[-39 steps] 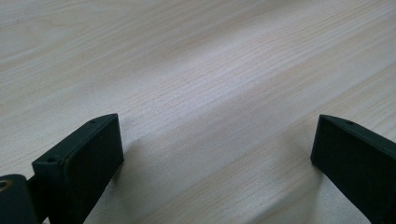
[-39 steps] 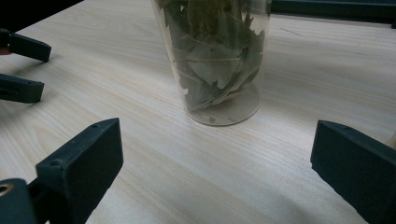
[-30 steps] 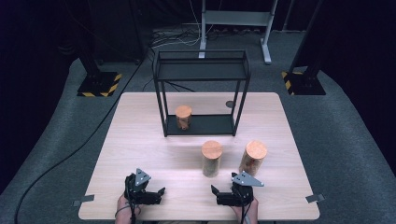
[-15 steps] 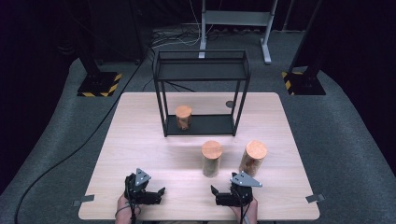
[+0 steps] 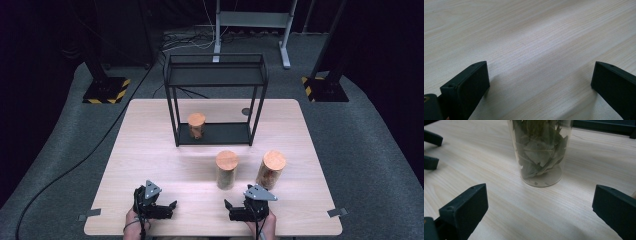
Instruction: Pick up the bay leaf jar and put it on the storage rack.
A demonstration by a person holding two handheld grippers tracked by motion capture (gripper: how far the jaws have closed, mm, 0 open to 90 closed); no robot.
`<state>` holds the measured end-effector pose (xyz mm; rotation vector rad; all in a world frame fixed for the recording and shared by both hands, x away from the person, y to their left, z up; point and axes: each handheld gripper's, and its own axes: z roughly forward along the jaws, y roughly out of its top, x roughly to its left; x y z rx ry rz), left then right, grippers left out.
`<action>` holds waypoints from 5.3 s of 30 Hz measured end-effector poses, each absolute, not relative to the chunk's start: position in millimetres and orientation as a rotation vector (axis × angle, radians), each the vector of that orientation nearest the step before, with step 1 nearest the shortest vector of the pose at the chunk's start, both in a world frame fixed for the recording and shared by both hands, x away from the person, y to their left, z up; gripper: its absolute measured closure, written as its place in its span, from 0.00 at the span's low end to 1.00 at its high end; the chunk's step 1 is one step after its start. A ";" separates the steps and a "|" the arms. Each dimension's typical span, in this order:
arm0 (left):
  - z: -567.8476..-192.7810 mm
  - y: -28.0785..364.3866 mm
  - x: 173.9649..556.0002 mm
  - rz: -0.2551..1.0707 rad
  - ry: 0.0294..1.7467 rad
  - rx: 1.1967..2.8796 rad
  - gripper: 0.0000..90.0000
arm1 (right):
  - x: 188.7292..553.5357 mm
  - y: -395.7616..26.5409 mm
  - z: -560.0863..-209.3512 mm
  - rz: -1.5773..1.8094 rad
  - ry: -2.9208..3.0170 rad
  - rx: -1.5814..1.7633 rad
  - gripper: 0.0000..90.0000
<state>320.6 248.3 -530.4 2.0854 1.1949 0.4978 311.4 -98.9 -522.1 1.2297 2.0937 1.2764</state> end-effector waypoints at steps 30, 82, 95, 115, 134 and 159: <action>-530.3 248.2 321.0 0.482 1.153 2.107 0.01 | 353.3 -65.8 -472.7 1.308 2.025 1.132 0.00; -530.1 248.1 321.6 0.485 1.157 2.110 0.01 | 370.4 -62.1 -463.7 1.394 1.958 1.083 0.27; -530.1 248.2 321.8 0.486 1.161 2.108 0.01 | 371.2 -65.0 -454.0 1.393 1.954 1.077 0.27; -530.1 248.2 321.7 0.487 1.166 2.106 0.01 | 380.2 -64.9 -443.9 1.373 1.963 1.059 0.27; -530.1 248.3 321.8 0.489 1.168 2.105 0.01 | 391.9 -67.4 -432.2 1.370 1.951 1.043 0.27; -530.1 248.3 321.8 0.489 1.169 2.104 0.01 | 413.5 -62.0 -416.2 1.370 1.942 1.026 0.27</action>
